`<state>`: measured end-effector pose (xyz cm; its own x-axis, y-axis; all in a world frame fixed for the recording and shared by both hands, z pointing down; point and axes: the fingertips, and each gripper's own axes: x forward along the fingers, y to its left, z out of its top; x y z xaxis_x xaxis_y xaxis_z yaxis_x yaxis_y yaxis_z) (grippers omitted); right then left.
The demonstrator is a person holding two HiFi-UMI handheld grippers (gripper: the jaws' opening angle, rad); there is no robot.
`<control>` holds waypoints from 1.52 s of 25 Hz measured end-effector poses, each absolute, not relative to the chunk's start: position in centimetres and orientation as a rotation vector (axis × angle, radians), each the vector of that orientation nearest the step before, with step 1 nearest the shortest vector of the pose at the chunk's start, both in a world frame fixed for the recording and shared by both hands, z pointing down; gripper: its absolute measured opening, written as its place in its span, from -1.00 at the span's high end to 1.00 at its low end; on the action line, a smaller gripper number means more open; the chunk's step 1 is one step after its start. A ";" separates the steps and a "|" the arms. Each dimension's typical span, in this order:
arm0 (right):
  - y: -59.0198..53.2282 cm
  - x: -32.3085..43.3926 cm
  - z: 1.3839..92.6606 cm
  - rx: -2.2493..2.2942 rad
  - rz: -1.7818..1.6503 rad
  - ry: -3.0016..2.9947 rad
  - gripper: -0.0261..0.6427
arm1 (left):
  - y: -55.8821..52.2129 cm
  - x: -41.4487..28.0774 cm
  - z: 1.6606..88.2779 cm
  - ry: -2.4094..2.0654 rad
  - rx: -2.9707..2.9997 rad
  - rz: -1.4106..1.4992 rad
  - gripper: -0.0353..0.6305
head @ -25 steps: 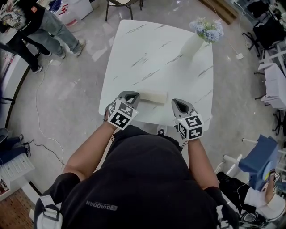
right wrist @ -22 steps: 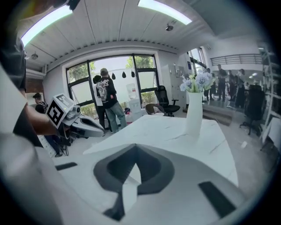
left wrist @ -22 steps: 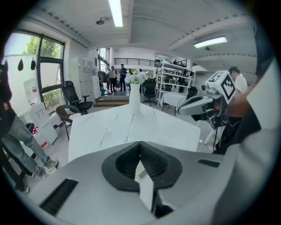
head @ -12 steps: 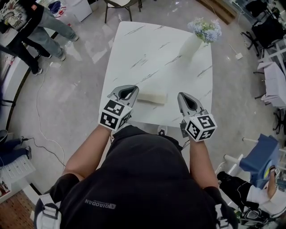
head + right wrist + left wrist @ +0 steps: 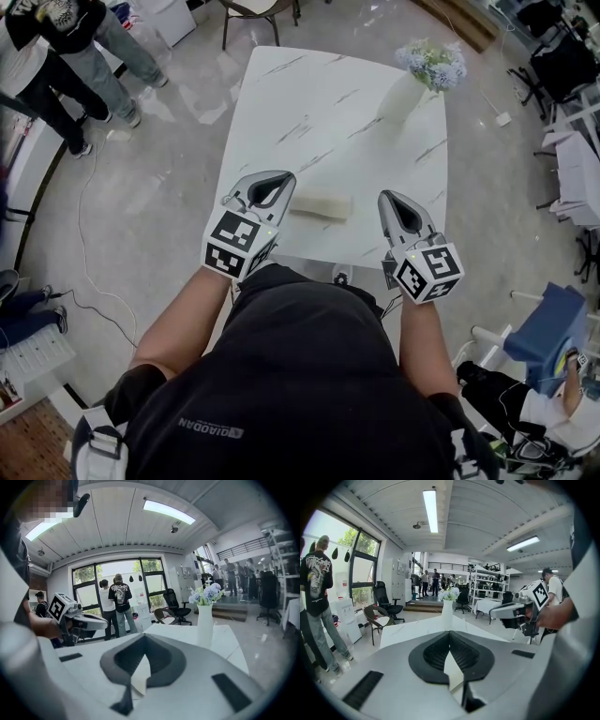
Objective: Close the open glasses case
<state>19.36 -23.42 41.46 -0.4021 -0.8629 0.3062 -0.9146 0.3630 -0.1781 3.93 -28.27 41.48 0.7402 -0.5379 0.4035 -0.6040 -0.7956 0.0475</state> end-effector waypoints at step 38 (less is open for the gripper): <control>-22.2 18.7 41.9 1.587 0.481 -2.449 0.92 | -26.9 4.9 40.7 -0.893 2.796 0.537 0.88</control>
